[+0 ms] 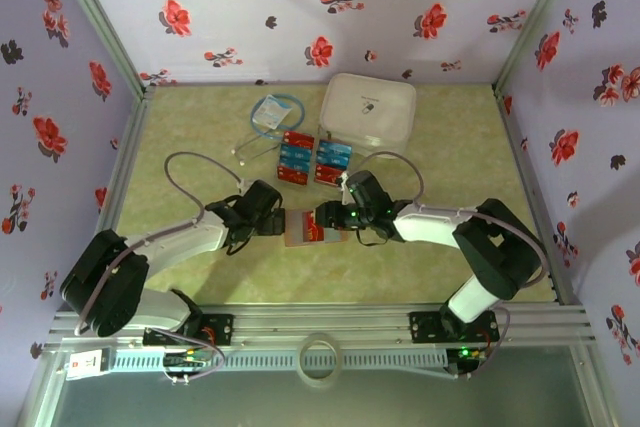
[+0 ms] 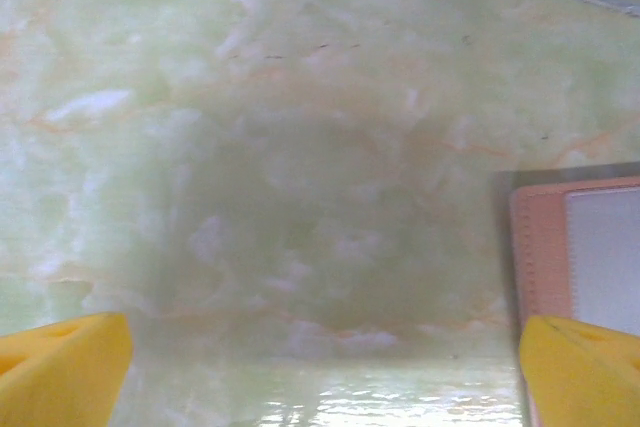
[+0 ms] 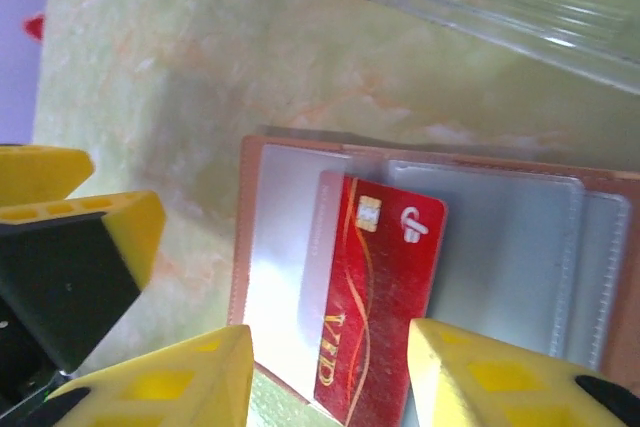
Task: Put the credit cards into the card holder
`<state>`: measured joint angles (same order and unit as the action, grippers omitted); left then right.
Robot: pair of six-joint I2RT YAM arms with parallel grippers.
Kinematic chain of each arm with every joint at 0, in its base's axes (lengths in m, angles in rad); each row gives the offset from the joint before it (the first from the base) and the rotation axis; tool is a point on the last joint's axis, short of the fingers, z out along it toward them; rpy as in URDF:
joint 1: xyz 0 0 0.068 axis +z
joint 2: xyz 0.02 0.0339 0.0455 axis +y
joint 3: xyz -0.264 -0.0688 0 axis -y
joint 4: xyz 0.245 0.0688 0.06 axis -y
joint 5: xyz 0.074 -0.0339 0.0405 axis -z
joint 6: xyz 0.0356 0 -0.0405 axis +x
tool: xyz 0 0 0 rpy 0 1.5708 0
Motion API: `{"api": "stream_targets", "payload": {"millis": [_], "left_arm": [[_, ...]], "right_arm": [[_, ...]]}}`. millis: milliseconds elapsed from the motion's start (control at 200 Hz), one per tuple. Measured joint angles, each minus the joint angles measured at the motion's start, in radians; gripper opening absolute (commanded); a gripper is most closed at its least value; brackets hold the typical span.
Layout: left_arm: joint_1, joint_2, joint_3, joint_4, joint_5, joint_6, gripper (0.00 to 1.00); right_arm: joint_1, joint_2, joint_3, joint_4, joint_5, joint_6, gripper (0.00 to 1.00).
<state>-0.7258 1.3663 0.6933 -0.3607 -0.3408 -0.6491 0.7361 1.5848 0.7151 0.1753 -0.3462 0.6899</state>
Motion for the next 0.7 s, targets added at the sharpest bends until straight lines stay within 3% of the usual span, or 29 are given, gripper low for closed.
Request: {"api": "stream_targets", "payload": {"millis": [80,170,700], "left_arm": [[0.007,0.000,0.000,-0.019,0.000,0.001,1.00],[0.009,0.003,0.000,-0.032,0.000,0.002,1.00],[0.009,0.132,0.041,-0.068,0.000,0.031,1.00]], "right_arm": [[0.000,0.000,0.031,-0.084,0.038,-0.038,0.18],[0.000,0.002,0.064,-0.168,0.079,-0.056,0.11],[0.024,0.107,0.176,-0.305,0.142,-0.115,0.07]]}}
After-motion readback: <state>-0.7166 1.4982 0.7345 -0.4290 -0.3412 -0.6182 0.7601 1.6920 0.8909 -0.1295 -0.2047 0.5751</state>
